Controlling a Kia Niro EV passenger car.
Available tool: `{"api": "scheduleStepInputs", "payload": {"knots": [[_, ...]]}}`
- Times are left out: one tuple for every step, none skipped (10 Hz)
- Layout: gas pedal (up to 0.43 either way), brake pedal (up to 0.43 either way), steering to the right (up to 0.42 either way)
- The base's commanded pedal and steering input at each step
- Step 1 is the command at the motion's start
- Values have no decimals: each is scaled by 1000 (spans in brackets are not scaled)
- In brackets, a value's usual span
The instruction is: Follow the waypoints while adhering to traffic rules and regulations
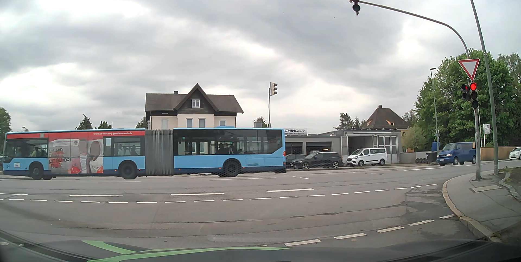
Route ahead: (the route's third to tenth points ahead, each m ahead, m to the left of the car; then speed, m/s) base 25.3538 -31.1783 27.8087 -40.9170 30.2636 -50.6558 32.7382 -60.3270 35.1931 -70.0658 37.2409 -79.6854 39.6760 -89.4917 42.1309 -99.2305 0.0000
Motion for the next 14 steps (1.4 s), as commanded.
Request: {"api": "scheduleStepInputs", "payload": {"knots": [[0,287,101],[0,287,101],[0,287,101],[0,287,101],[0,287,101],[0,287,101],[0,287,101],[0,287,101],[0,287,101],[0,287,101],[0,287,101],[0,287,101],[0,287,101],[0,287,101]]}}
